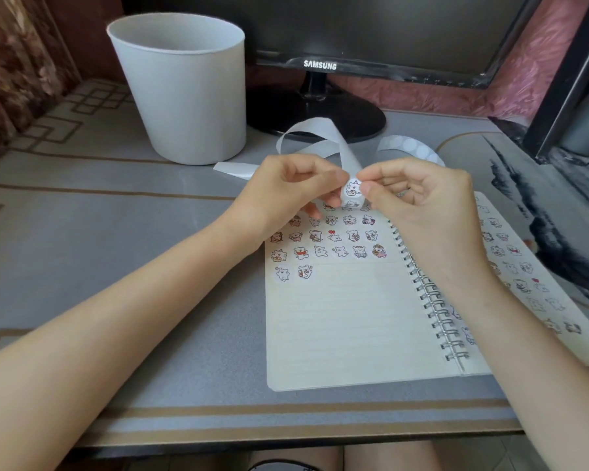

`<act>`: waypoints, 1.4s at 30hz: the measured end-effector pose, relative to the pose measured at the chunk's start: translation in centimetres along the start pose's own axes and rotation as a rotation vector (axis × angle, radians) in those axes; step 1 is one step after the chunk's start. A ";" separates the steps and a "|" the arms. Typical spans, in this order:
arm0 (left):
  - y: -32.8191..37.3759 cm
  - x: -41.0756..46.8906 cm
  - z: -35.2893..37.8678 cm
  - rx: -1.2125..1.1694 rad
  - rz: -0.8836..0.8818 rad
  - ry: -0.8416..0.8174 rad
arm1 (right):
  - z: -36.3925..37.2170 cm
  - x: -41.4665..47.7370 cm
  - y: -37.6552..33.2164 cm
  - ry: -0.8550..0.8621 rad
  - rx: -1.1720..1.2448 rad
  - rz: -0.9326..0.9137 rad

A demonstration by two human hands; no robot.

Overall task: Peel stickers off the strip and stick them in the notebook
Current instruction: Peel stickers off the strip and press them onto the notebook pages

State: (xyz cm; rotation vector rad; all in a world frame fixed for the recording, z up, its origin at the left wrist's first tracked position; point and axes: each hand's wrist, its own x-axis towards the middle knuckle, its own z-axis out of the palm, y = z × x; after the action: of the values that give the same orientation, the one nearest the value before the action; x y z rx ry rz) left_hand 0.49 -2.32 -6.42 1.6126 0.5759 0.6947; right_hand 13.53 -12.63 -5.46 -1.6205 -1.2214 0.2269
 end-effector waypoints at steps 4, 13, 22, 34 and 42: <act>0.1 0.0 0.1 0.003 0.007 0.002 | 0.0 -0.1 -0.1 0.008 0.009 0.006; 0.1 0.0 0.1 -0.007 -0.007 0.000 | 0.0 -0.2 -0.2 -0.007 -0.090 -0.011; -0.3 0.2 0.1 -0.050 -0.079 0.023 | 0.1 -0.7 -0.2 0.006 -0.312 -0.243; -0.4 0.3 0.1 -0.038 -0.100 0.058 | -0.2 -1.9 -1.2 -0.486 0.074 0.353; -0.4 0.3 0.1 -0.034 -0.108 0.062 | 0.3 -2.1 -1.1 -0.501 0.030 0.347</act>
State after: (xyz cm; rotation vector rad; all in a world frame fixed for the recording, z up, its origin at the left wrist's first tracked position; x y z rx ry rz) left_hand 0.77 -2.12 -6.78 1.5214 0.6872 0.6725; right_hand 11.72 -14.20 -5.52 -1.8026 -1.2805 0.9099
